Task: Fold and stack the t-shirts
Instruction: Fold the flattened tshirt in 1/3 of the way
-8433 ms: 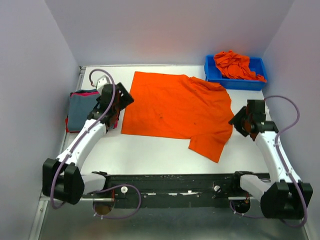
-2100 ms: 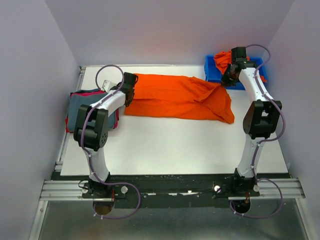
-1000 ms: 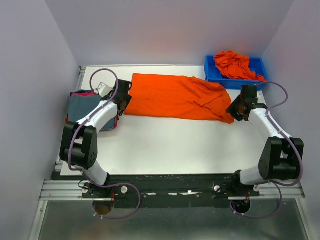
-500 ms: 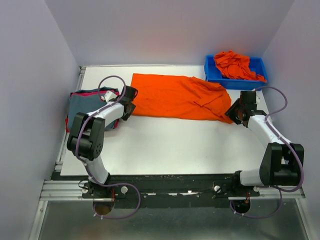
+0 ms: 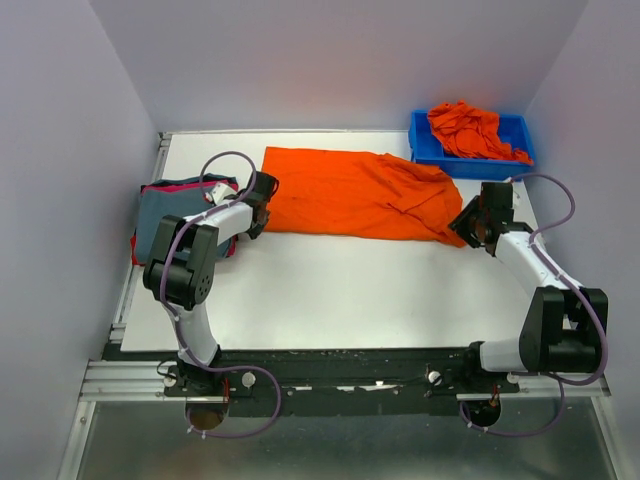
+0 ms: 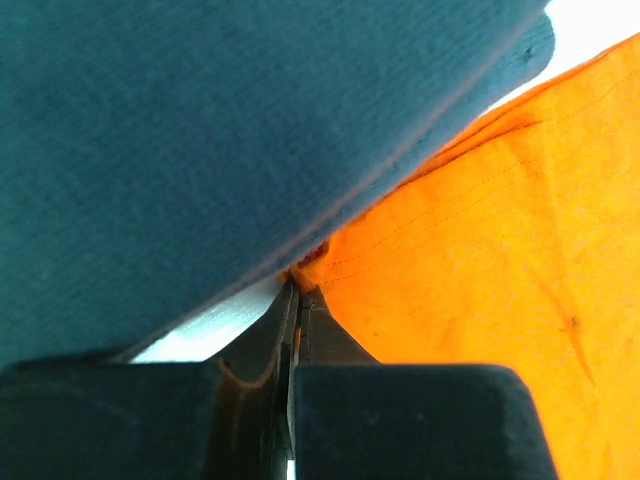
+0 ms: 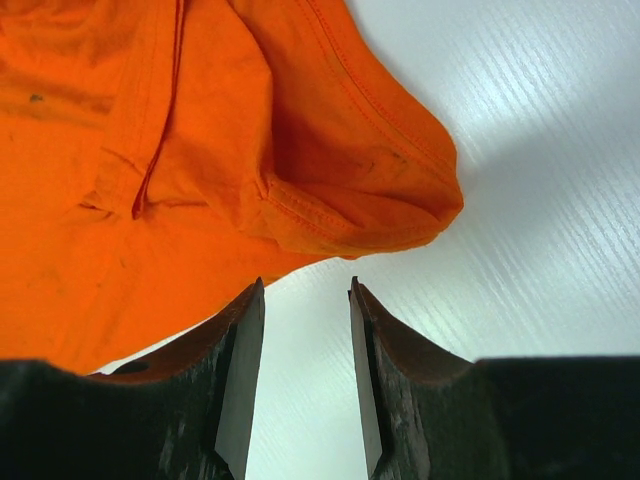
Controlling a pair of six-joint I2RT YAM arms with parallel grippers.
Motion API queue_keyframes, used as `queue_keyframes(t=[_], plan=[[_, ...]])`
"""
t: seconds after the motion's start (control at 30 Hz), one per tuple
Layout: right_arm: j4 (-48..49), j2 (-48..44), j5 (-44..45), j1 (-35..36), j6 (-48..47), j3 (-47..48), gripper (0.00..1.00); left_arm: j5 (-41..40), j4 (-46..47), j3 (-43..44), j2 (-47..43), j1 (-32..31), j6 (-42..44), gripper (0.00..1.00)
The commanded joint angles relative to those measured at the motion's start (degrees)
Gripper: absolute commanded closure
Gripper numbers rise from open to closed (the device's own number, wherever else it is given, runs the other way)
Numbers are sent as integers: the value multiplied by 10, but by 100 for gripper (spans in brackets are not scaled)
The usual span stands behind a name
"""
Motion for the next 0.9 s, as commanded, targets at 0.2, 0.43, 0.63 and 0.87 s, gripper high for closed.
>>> queue_keyframes(t=[0.2,0.43,0.63,0.87], plan=[[16,63,-47,1,41,-11,48,-59,-29,4,-32,6,7,100],[-17,121,-4,-11,65,37,47,-64,-33,8,-35,11,14,100],[-37,137,-4,-71,72,44,44,-70,-33,8,-47,28,29,100],[-36,137,-22,-96,60,34,43,-61,-25,8,-51,38,47,100]])
